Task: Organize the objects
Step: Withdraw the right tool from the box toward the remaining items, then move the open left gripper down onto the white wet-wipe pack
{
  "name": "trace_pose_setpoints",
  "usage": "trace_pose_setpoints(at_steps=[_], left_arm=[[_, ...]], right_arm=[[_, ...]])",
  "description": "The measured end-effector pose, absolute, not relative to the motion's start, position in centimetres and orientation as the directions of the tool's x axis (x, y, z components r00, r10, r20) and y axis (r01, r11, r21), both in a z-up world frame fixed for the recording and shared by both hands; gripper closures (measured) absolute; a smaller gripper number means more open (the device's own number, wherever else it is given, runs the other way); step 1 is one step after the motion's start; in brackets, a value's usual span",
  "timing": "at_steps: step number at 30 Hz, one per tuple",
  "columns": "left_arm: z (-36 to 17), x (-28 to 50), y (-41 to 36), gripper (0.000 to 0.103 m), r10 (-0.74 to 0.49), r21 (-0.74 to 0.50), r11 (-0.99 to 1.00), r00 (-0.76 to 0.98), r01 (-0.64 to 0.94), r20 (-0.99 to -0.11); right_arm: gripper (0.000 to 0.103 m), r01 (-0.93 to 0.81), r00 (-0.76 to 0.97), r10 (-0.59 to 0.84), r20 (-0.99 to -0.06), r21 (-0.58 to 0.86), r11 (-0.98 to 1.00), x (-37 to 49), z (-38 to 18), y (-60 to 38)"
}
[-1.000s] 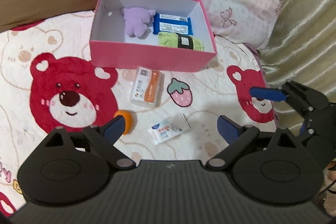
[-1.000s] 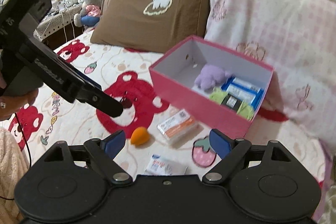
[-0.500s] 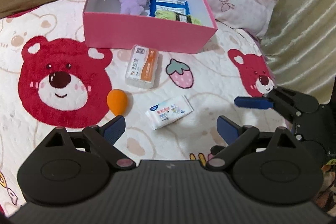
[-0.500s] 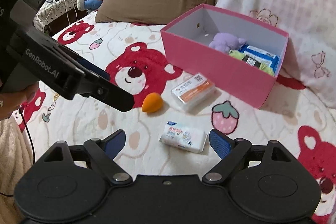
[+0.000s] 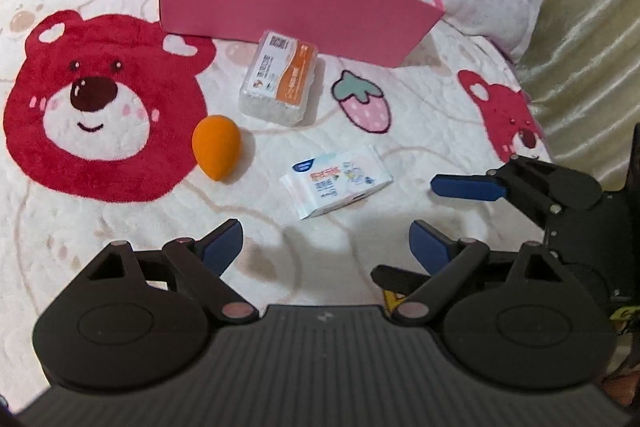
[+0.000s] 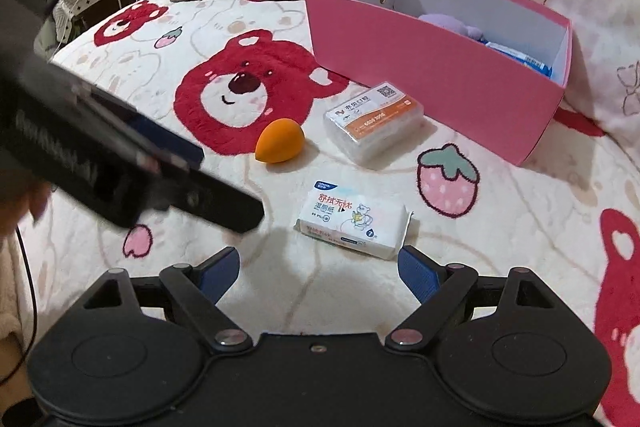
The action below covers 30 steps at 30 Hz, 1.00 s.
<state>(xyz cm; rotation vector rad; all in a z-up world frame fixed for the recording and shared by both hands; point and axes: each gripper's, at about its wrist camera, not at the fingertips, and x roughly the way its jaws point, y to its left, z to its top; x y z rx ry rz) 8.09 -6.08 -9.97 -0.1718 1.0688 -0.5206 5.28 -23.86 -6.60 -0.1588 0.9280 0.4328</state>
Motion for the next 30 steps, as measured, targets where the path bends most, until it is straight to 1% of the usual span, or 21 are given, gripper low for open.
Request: trace_pose_setpoints(at_steps=[5,9,14,27,28,29,30], left_arm=[[-11.6,8.6,-6.3,0.022,-0.510,-0.415,0.858,0.393,0.303,-0.765],[-13.0,8.9,-6.6,0.026,-0.530,-0.449,0.847,0.396,0.284,-0.750],[-14.4,9.4,-7.1,0.038,-0.521,-0.441,0.853,0.424,0.278,-0.741],[-16.8,11.1,-8.0,0.060,-0.554,-0.508,0.830,0.439,0.230,-0.707],[-16.8,11.0,-8.0,0.063,-0.553,-0.509,0.831,0.445,0.226,-0.705],[-16.8,11.1,-7.9,0.068,-0.549,-0.512,0.832,0.454,0.215,-0.702],[-16.9,11.1,-7.7,0.071,-0.540,-0.516,0.835,0.469,0.192,-0.699]], right_arm=[[0.014,-0.397,0.531,0.276,-0.801,0.053,0.916,5.8,-8.1,-24.2],[0.014,-0.350,0.551,0.268,-0.791,0.073,0.934,6.4,-9.5,-24.9],[0.015,-0.284,0.552,0.264,-0.791,0.119,0.951,7.4,-10.9,-26.1],[0.017,-0.346,0.520,0.333,-0.786,0.163,0.924,9.0,-11.6,-25.3],[0.017,-0.349,0.517,0.335,-0.788,0.164,0.923,9.1,-11.7,-25.2],[0.017,-0.350,0.516,0.335,-0.788,0.163,0.922,9.2,-11.8,-25.1],[0.017,-0.350,0.515,0.337,-0.788,0.166,0.922,9.3,-11.9,-25.1]])
